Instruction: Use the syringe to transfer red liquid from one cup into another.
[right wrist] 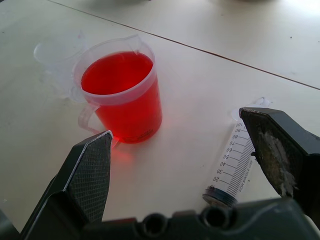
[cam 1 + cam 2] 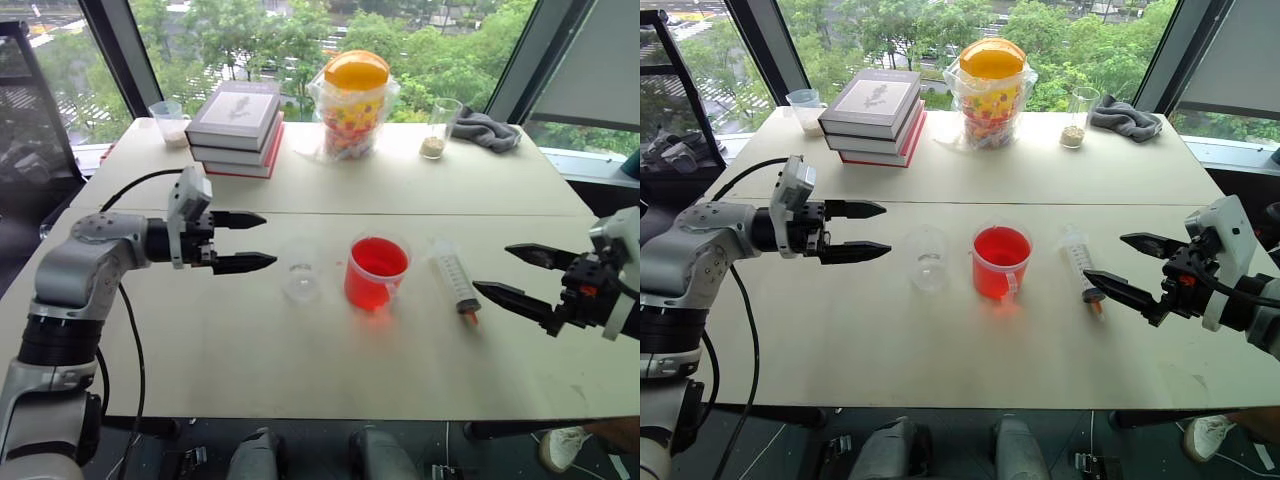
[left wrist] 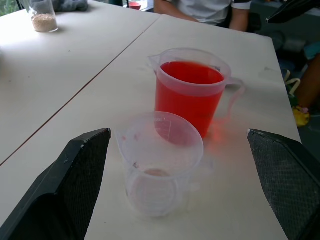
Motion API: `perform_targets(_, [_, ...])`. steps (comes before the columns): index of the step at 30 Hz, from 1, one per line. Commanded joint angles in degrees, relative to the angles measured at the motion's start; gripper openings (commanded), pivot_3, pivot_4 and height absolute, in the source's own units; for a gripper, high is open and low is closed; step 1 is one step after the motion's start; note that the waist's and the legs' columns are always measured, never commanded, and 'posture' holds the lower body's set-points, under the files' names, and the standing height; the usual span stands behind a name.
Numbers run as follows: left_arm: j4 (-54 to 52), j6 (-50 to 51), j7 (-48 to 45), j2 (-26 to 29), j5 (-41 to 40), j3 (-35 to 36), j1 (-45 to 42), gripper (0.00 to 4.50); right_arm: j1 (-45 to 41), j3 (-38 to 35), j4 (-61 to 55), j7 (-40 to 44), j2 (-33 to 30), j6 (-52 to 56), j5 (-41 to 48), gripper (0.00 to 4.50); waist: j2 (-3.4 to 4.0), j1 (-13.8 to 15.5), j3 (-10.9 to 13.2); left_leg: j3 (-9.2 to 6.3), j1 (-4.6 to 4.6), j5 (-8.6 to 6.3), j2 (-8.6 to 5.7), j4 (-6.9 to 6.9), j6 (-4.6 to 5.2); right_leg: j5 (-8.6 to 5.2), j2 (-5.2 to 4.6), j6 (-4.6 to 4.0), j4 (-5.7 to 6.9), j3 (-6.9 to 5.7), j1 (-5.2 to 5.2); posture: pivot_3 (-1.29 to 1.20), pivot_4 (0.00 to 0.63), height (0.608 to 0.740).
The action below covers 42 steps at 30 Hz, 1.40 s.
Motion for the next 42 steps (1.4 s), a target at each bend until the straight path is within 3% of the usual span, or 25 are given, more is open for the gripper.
perform_targets(1, [-2.37, 0.32, 0.19, -0.01, -1.27, 0.6, 0.2, 4.5, -0.36, -0.92, -1.16, 0.02, -0.16, -0.38, 0.81, 4.48, 0.0, -0.03, 0.0, 0.0, 0.0, 0.0, 0.0, 0.0, 0.0, 0.0, 0.0, 0.0, 0.0, 0.0, 0.0, 0.0, 0.15, 0.74])
perform_targets(16, [-4.0, 2.17, 1.02, 0.22, -3.35, 1.01, 0.46, 4.5, 1.66, -1.47, -1.55, 0.28, -0.55, 0.77, 1.06, 4.48, 0.0, -0.06, 0.0, 0.0, 0.0, 0.0, -0.01, 0.01, 0.0, 0.0, 0.01, 0.0, 0.02, 0.0, 0.0, 0.0, 0.15, 0.74])
perform_targets(28, [-3.24, 1.35, 1.3, -2.53, -3.0, -0.45, -0.65, 4.5, -7.74, 5.88, 6.06, -3.32, -6.96, 9.46, 1.61, 4.48, 0.0, -0.07, 0.0, 0.01, 0.0, 0.0, 0.0, 0.07, 0.0, 0.0, 0.0, 0.0, 0.03, 0.01, 0.0, 0.0, 0.15, 0.74])
perform_targets(31, [-2.2, -0.02, 1.77, -4.7, -2.12, -1.63, -1.59, 4.5, -14.45, 10.63, 11.83, -4.32, -10.53, 16.73, 3.05, 4.48, 0.02, -0.03, 0.0, 0.02, -0.01, 0.0, -0.02, 0.08, 0.0, 0.0, -0.02, -0.01, 0.04, 0.02, -0.01, 0.0, 0.15, 0.74])
perform_targets(37, [-0.13, -2.4, 1.71, -7.75, -1.63, -2.25, -2.8, 4.5, -46.85, 29.95, 33.69, -10.3, -6.99, 38.46, -1.47, 4.48, 0.06, -0.56, 0.03, 0.08, -0.03, 0.0, 0.03, 0.12, 0.0, 0.02, -0.02, -0.04, 0.08, 0.14, -0.14, 0.0, 0.15, 0.74])
perform_targets(42, [-1.06, -3.37, 3.22, -9.45, -1.48, -2.41, -1.27, 4.5, -61.48, 47.0, 48.21, -7.58, -3.16, 38.08, -10.17, 4.48, 0.14, -0.46, 0.0, 0.05, -0.54, 0.0, 0.05, 0.09, 0.0, 0.02, 0.06, -0.05, 0.09, 0.11, -0.59, 0.0, 0.15, 0.74])
